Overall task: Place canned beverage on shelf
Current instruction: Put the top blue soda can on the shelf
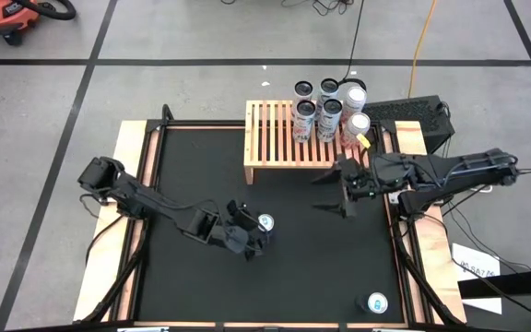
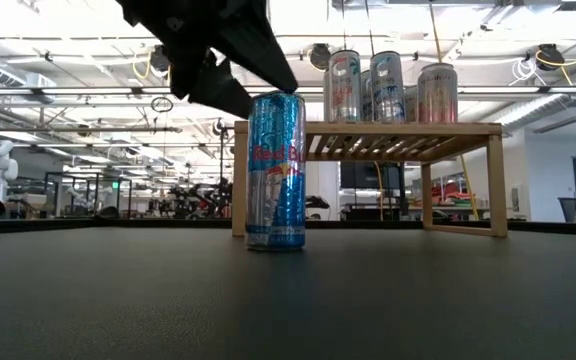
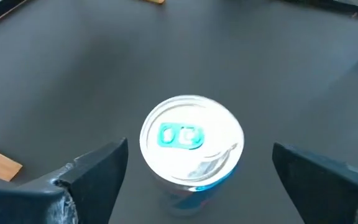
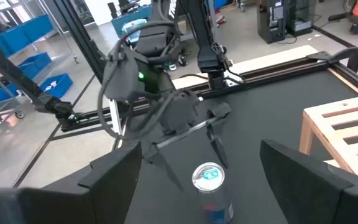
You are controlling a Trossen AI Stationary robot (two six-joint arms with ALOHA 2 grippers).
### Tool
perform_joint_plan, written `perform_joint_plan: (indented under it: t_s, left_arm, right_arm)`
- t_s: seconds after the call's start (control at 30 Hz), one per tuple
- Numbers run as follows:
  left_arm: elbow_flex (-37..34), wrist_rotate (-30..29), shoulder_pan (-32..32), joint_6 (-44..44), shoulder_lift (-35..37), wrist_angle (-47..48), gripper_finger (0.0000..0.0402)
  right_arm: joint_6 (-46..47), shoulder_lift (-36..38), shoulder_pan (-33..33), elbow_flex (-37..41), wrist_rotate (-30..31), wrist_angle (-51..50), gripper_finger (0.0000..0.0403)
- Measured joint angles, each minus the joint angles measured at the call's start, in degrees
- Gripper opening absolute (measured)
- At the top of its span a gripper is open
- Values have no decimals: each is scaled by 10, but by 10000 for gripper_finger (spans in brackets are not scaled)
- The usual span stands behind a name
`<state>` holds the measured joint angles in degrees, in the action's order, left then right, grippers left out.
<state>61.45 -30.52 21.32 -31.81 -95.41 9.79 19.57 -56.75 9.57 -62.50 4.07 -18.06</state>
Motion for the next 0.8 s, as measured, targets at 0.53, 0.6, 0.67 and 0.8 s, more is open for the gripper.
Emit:
perform_joint_plan:
  t_s: [0.53,0.6,0.67,0.8]
  left_arm:
    - [0,24,-31,-9,-28,-2,242]
    - [1,33,-35,-8,-27,-3,215]
    - [6,48,-39,-9,-21,3,204]
    - [29,81,-54,10,4,14,204]
  right_arm:
    - [38,-23,74,0,92,13,313]
    - [38,-18,79,0,96,18,313]
    - [38,-12,82,0,96,17,313]
    - [46,-6,83,0,96,15,313]
